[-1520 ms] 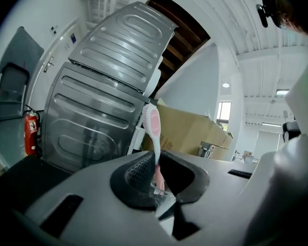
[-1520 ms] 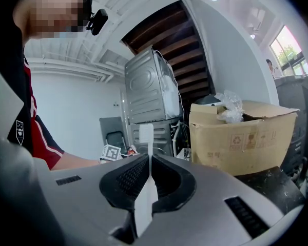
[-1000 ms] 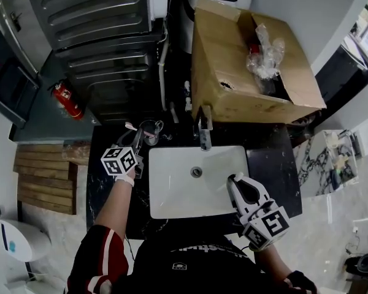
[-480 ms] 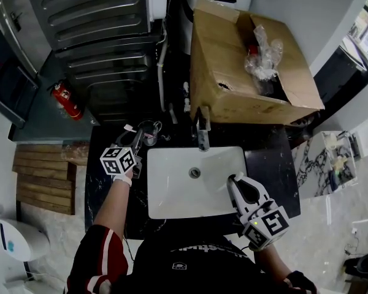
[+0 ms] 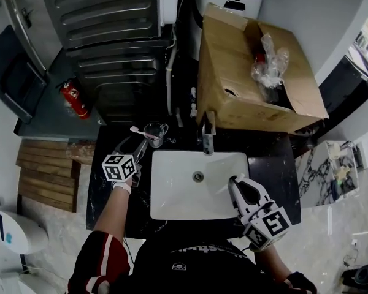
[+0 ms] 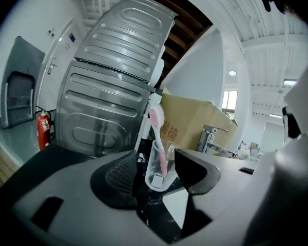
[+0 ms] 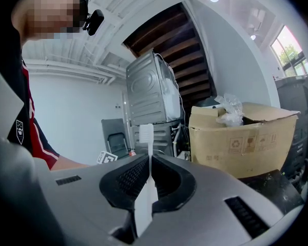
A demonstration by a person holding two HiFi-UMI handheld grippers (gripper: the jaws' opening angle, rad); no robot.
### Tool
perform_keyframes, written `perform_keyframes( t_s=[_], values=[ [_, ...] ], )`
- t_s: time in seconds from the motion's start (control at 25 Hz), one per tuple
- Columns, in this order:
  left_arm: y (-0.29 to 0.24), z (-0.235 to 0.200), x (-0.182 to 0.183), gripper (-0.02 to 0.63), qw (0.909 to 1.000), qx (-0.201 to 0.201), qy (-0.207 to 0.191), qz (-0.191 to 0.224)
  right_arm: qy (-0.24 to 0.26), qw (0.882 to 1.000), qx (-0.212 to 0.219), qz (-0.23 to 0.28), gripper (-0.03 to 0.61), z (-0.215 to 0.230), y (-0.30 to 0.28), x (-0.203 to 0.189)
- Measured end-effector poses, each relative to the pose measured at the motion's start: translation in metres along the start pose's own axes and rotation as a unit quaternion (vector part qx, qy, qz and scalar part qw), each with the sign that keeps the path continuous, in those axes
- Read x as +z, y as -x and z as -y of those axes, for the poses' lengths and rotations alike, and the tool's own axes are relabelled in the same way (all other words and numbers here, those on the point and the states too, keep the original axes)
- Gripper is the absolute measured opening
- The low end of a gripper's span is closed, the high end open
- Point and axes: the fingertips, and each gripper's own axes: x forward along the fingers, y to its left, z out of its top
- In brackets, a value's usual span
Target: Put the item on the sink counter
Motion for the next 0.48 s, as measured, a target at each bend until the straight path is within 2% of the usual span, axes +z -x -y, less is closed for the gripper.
perform_keyframes(
  t_s=[0.08, 0.16, 0.24, 0.48],
  values=[
    [0.018, -0.005, -0.002, 0.225, 0.9996, 0.012, 0.022, 0.011, 0.000, 1.000, 0.007, 0.000, 0.044, -0.001, -0.002, 0.001],
    [0.038, -0.005, 0.001, 0.185, 0.9991, 0.022, 0.027, 0.025, 0.005, 1.000, 0.012, -0.003, 0.044, -0.001, -0.005, 0.001],
    [0.057, 0.000, 0.007, 0.130, 0.9987, 0.022, 0.022, 0.040, 0.007, 1.000, 0.020, -0.003, 0.044, -0.002, -0.007, 0.003],
    [0.109, 0.025, 0.044, 0.028, 0.9962, 0.011, -0.019, 0.085, 0.010, 0.999, 0.045, -0.006, 0.044, -0.005, -0.018, 0.007]
  ],
)
